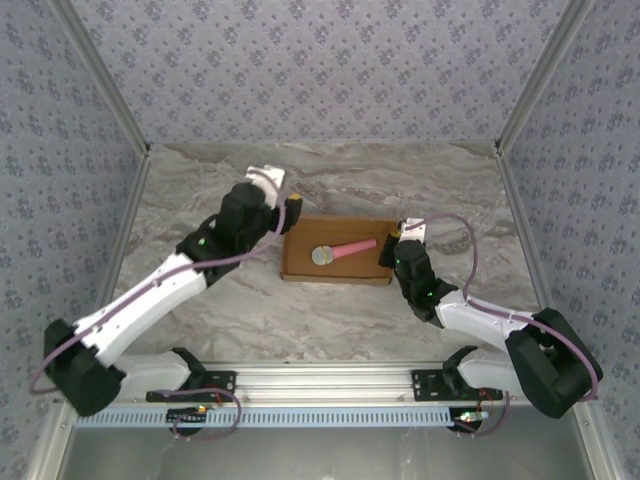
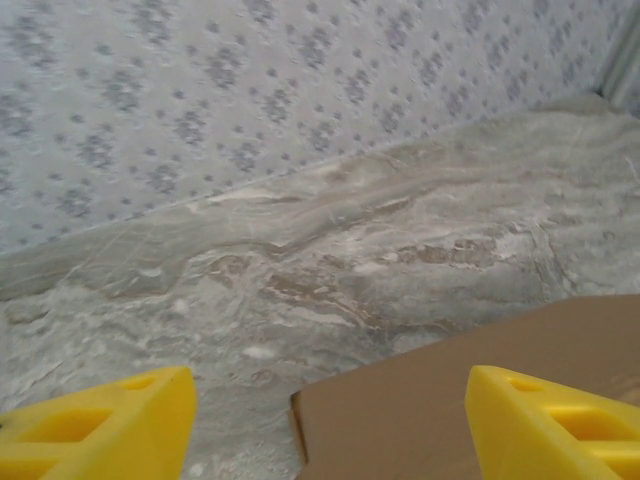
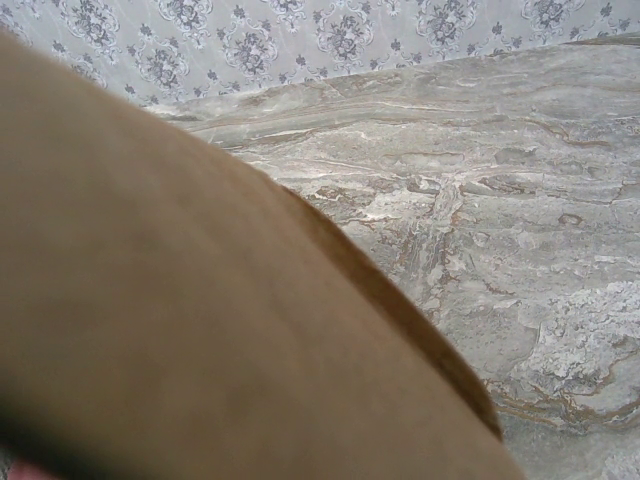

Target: Fold the paper box

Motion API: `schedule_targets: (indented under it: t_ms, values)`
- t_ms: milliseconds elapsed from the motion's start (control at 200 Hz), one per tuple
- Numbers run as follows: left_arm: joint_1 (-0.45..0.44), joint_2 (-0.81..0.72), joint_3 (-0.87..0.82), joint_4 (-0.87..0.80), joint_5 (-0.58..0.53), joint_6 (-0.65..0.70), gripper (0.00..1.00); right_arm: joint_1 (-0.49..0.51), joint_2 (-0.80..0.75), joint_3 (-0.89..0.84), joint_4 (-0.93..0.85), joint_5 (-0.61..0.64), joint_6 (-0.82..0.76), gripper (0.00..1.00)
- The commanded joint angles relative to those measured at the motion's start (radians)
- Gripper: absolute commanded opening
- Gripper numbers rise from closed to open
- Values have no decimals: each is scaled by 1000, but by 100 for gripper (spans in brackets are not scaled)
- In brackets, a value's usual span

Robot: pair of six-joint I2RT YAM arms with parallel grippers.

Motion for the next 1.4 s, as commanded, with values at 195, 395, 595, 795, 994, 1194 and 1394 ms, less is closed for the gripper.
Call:
schedule_targets:
  t_ms: [195,395,595,795,994,1194,1394]
  values:
    - [42,281,324,-352,306,99,71,8,15,7,-10,18,-12,8]
    - [44,334,348,-379,357,109,70,8,32,15,-7,19,-17,8]
    - [43,343,326,-372,372,118,70,8,32,19,-15,23,-17,9]
    - [43,350,298,-347,385,104,70,8,18,23,-46,30,-22,17]
    - [44,362,282,-332,397,100,69,9,-25,23,-93,32,-22,35]
    - [44,369,273,-319,416,82,68,24,-99,6,-198,13,9,47]
    - [44,366,250,-294,430,62,67,58,-237,-17,-419,15,93,51]
